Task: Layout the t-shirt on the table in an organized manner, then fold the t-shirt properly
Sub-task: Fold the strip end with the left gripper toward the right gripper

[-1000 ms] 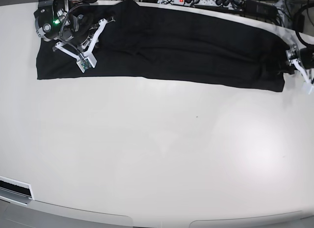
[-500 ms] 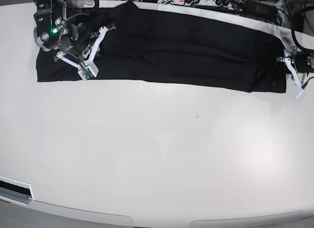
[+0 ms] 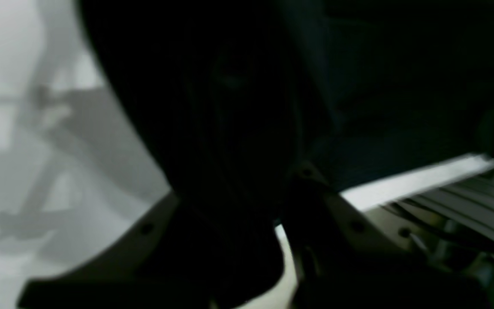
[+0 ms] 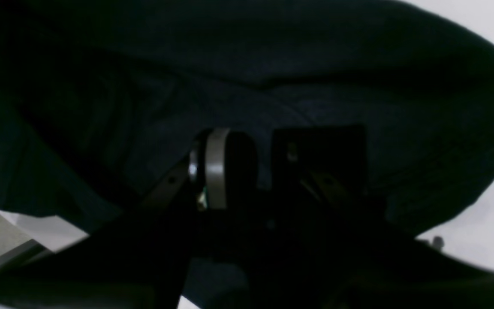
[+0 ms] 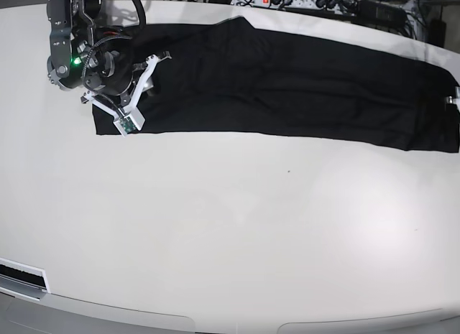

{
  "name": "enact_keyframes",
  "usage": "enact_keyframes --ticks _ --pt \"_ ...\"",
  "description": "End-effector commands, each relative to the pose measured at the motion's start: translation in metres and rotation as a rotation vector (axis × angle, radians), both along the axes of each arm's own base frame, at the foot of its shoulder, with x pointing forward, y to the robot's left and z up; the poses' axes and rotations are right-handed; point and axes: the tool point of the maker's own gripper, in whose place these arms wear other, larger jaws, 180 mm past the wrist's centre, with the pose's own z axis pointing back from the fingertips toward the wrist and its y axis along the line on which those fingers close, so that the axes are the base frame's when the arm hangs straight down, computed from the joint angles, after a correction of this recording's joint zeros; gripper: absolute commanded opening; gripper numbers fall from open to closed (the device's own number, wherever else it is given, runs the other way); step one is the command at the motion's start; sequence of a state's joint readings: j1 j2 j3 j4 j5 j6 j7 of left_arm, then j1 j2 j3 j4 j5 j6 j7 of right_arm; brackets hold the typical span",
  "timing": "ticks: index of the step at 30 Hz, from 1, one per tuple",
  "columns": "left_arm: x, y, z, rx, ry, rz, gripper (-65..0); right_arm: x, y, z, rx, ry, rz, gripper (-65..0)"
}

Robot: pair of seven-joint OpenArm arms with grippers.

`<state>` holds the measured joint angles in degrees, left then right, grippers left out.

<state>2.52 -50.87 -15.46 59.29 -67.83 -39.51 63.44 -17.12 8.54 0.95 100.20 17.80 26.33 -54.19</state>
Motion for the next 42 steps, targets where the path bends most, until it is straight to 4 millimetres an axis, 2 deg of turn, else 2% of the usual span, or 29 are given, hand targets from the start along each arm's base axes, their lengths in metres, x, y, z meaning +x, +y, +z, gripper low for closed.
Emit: enact_keyframes --ticks 1,5,10,18,22,33,37,42 --pt "0.013 0.004 0.023 -0.015 -0.054 -0.007 -65.0 0.011 0.001 0.010 0.015 -0.051 -0.003 -46.1" --pt "0.015 -0.026 0.042 -0.176 -0.062 -0.041 -65.0 0.017 0.003 0.014 0.033 -0.088 -0.009 -46.1" --pt "0.008 -0.051 0.038 -0.191 -0.037 -0.127 -65.0 0.020 0.004 0.016 0.043 -0.108 -0.013 -46.1" --pt "0.007 -0.128 0.027 -0.330 -0.082 -0.239 -65.0 0.021 0.006 0.017 0.049 -0.113 -0.015 -46.1" --pt "0.008 -0.160 0.026 -0.398 -0.111 -0.265 -65.0 0.021 0.006 0.017 0.048 -0.113 -0.015 -46.1" --pt "0.007 -0.215 0.016 -0.559 -0.134 -0.245 -65.0 0.021 0.006 0.017 0.048 -0.114 -0.015 -46.1" --pt "0.001 -0.236 0.010 -0.598 -0.108 -0.272 -65.0 0.021 0.006 0.017 0.048 -0.113 -0.015 -46.1" --pt "0.008 -0.244 0.014 -0.631 -0.146 -0.250 -65.0 0.021 0.006 0.017 0.048 -0.113 -0.015 -46.1"
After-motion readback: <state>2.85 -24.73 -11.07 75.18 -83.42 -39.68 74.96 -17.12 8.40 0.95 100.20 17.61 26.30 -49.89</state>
